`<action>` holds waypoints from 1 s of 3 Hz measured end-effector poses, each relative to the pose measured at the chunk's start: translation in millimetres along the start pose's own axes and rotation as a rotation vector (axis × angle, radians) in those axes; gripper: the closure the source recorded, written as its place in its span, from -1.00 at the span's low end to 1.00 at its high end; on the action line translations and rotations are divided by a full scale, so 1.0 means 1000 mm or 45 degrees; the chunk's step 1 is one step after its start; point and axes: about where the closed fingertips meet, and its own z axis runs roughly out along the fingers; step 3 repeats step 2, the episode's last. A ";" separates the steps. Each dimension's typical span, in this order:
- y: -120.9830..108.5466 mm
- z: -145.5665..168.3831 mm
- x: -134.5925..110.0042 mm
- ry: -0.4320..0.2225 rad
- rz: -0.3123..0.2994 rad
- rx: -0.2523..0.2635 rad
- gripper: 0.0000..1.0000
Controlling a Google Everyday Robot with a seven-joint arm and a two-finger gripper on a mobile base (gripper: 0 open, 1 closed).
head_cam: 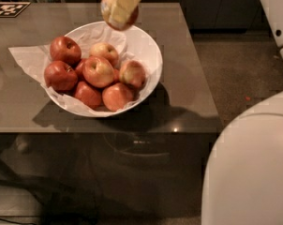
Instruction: Pick apple from white bowl
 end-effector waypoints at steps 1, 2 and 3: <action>-0.008 -0.024 -0.030 -0.109 -0.038 0.082 1.00; -0.013 -0.022 -0.036 -0.133 -0.039 0.104 1.00; -0.013 -0.022 -0.036 -0.133 -0.039 0.104 1.00</action>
Offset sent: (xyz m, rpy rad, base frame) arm -0.0035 0.0055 0.0286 0.0461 -0.0439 0.0122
